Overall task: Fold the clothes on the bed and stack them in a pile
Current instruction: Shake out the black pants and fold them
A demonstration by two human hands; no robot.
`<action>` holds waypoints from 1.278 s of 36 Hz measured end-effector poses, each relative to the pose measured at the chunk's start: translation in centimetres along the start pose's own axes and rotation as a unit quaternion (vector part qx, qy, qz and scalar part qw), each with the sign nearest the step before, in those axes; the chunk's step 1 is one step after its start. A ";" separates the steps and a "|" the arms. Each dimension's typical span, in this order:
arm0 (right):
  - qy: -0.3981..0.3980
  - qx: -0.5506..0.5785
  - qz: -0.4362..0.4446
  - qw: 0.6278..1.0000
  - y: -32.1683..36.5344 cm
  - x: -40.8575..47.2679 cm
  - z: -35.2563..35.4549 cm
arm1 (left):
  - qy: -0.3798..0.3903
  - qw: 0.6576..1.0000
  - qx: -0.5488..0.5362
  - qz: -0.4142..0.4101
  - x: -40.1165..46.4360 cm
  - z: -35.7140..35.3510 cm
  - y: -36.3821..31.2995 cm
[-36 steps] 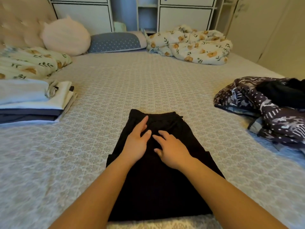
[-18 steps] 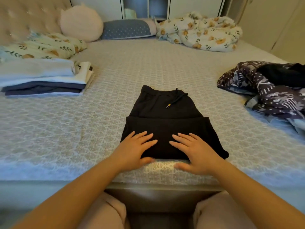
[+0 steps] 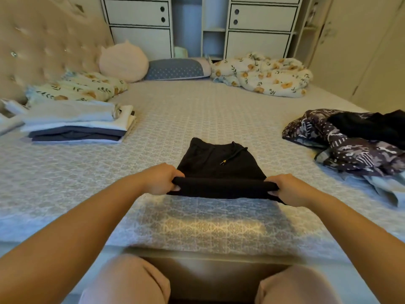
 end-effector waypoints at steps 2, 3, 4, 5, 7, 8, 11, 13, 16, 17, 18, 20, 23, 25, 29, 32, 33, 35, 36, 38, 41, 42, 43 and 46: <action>0.058 0.012 0.002 0.998 0.2 -0.5 2.1 | 0.061 0.997 -0.050 -0.012 -0.3 1.9 -0.1; 0.095 0.025 -0.001 0.995 0.1 -0.7 2.9 | 0.093 0.993 -0.073 -0.018 -0.5 2.7 -0.2; 0.134 0.051 -0.008 0.990 -0.1 -0.8 3.6 | 0.126 0.987 -0.097 -0.024 -0.5 3.4 -0.3; 0.167 0.086 -0.019 0.982 -0.4 -1.0 4.3 | 0.156 0.980 -0.124 -0.029 -0.5 4.1 -0.4; 0.179 0.154 -0.028 0.971 -1.1 -1.0 5.0 | 0.196 0.961 -0.192 -0.033 -0.4 5.0 -0.5; 0.149 0.192 -0.027 0.970 -1.6 -0.6 5.2 | 0.204 0.950 -0.237 -0.026 -0.1 5.2 -0.2; -0.032 0.355 -0.067 0.932 -3.8 0.9 4.8 | 0.128 0.915 -0.380 0.033 1.5 4.6 0.9; -0.140 0.430 -0.116 0.884 -5.1 2.2 3.8 | 0.028 0.881 -0.465 0.087 3.3 3.4 1.6; -0.246 0.467 -0.179 0.830 -6.3 4.6 2.2 | -0.088 0.861 -0.475 0.158 6.1 1.2 1.4; -0.269 0.455 -0.196 0.826 -6.5 5.5 1.9 | -0.116 0.862 -0.463 0.173 7.2 0.5 1.3; -0.287 0.434 -0.209 0.828 -6.7 6.5 1.6 | -0.141 0.860 -0.455 0.185 8.1 0.0 1.1; -0.318 0.393 -0.234 0.831 -6.8 8.2 1.6 | -0.189 0.852 -0.442 0.210 9.7 -0.6 0.9; -0.341 0.359 -0.262 0.829 -7.1 10.4 1.6 | -0.236 0.851 -0.400 0.247 11.6 -1.0 0.8; -0.340 0.352 -0.282 0.825 -7.5 11.5 1.5 | -0.248 0.856 -0.371 0.261 12.7 -1.4 0.8; -0.310 0.329 -0.313 0.835 -7.7 13.1 0.3 | -0.238 0.867 -0.332 0.286 14.5 -2.4 1.4; -0.289 0.287 -0.305 0.861 -7.8 13.3 -1.7 | -0.209 0.877 -0.304 0.308 15.3 -3.6 2.0; -0.289 0.268 -0.301 0.868 -7.9 13.3 -2.3 | -0.205 0.879 -0.298 0.310 15.4 -3.9 2.2; -0.283 0.225 -0.296 0.884 -7.8 13.3 -2.8 | -0.205 0.883 -0.288 0.309 15.6 -4.1 2.4; -0.272 0.210 -0.291 0.893 -7.8 13.3 -2.8 | -0.203 0.885 -0.284 0.309 15.7 -4.1 2.4; -0.242 0.201 -0.276 0.908 -7.9 13.4 -2.3 | -0.186 0.891 -0.271 0.314 15.6 -3.8 2.6; -0.203 0.214 -0.280 0.913 -8.4 12.8 -1.1 | -0.155 0.903 -0.246 0.317 14.9 -3.2 3.0; -0.186 0.222 -0.290 0.912 -8.5 12.5 -0.6 | -0.147 0.906 -0.245 0.312 14.3 -3.1 3.0; -0.166 0.233 -0.297 0.911 -8.4 12.0 -0.4 | -0.141 0.909 -0.246 0.304 13.5 -3.1 3.0; -0.105 0.252 -0.293 0.916 -7.3 10.9 -0.6 | -0.143 0.921 -0.239 0.272 10.9 -4.0 2.1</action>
Point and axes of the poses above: each hand's wrist, its own x-axis towards the middle knuckle, its own z-axis out of the back of the hand, y = z × x, the point moved 1 cm from there along x, towards the middle knuckle, and after that the axes turned 8 degrees about z, right-handed, at the moved point
